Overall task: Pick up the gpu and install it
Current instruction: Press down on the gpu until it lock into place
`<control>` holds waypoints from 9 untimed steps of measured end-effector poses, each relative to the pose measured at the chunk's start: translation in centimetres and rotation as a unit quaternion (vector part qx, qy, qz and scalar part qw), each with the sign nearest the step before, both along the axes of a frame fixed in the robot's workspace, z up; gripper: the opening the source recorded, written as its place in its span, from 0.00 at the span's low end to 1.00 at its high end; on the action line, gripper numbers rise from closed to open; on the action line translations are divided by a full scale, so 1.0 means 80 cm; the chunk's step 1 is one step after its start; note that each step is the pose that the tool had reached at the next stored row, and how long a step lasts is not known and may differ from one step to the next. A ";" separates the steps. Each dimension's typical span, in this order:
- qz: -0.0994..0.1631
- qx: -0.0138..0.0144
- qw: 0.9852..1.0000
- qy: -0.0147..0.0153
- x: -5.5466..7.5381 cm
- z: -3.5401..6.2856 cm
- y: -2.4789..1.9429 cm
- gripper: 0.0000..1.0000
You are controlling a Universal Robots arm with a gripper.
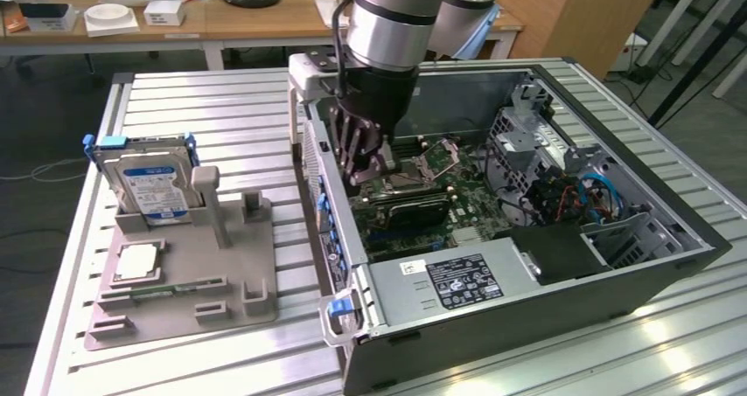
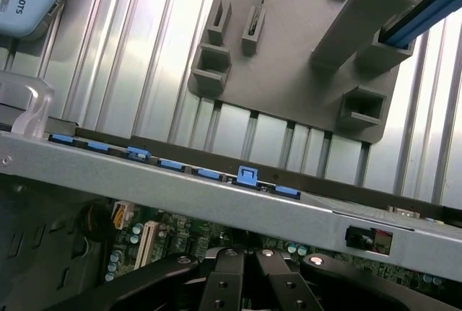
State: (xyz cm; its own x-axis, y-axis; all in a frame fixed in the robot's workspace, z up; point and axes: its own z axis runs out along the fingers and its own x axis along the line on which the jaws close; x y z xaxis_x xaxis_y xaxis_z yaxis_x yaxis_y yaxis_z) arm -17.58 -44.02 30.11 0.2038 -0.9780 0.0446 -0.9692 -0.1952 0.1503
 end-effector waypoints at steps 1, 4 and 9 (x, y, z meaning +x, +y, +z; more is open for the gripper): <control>0.000 0.000 1.000 0.000 0.000 0.000 0.0000 0.11; 0.000 0.000 1.000 0.000 0.000 -0.001 0.0000 0.11; 0.000 -0.003 1.000 0.000 0.000 -0.003 -0.0002 0.11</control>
State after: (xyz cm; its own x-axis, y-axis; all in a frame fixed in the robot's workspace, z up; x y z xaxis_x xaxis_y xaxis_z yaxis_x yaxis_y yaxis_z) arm -17.61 -44.04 29.89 0.2043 -0.9776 0.0499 -0.9691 -0.1948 0.1516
